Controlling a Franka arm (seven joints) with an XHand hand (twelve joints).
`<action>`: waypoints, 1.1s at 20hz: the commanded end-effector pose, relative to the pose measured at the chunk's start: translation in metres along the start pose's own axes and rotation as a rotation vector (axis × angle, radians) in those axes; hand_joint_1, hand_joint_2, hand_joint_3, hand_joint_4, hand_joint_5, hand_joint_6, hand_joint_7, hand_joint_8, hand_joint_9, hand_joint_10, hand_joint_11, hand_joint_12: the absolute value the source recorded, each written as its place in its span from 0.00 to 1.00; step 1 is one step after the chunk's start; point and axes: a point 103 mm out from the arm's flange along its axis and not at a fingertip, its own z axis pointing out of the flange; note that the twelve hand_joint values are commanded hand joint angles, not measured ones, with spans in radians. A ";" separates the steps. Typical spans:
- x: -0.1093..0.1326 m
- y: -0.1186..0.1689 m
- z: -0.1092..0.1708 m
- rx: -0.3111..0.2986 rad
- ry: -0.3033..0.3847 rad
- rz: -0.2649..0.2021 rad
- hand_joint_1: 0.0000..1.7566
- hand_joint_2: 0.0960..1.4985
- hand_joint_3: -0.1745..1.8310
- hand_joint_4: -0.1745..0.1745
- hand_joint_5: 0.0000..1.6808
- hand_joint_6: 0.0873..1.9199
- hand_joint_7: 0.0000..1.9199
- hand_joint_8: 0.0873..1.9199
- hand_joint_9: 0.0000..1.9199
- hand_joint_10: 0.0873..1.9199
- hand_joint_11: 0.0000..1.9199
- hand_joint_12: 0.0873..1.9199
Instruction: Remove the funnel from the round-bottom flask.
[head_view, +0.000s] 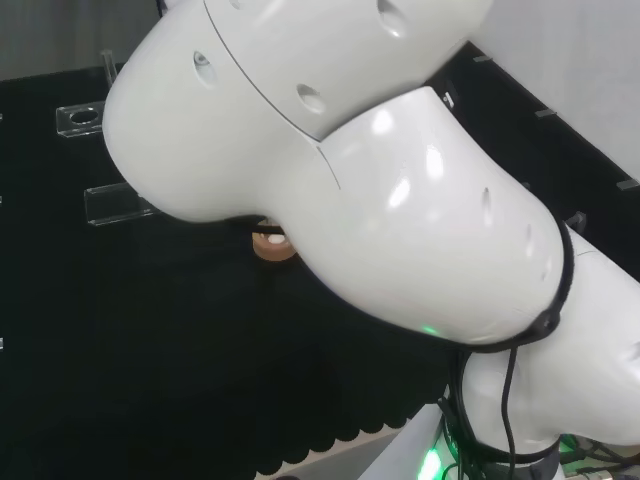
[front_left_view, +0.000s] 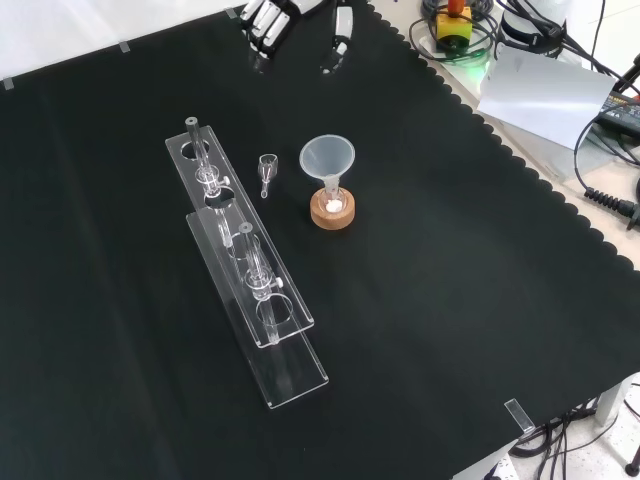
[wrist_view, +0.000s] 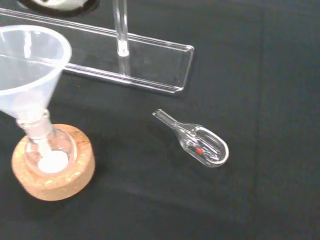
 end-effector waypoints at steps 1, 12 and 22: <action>0.027 -0.017 -0.007 0.023 0.014 -0.046 0.37 0.44 0.32 0.32 0.18 0.05 0.15 0.36 0.26 0.32 0.14 0.72; 0.089 0.007 0.000 0.200 -0.002 -0.170 0.30 0.42 0.24 0.34 0.04 0.00 0.00 0.36 0.14 0.39 0.21 0.74; 0.106 0.029 0.020 0.291 -0.070 -0.207 0.27 0.43 0.20 0.36 0.00 0.00 0.00 0.19 0.04 0.43 0.19 0.76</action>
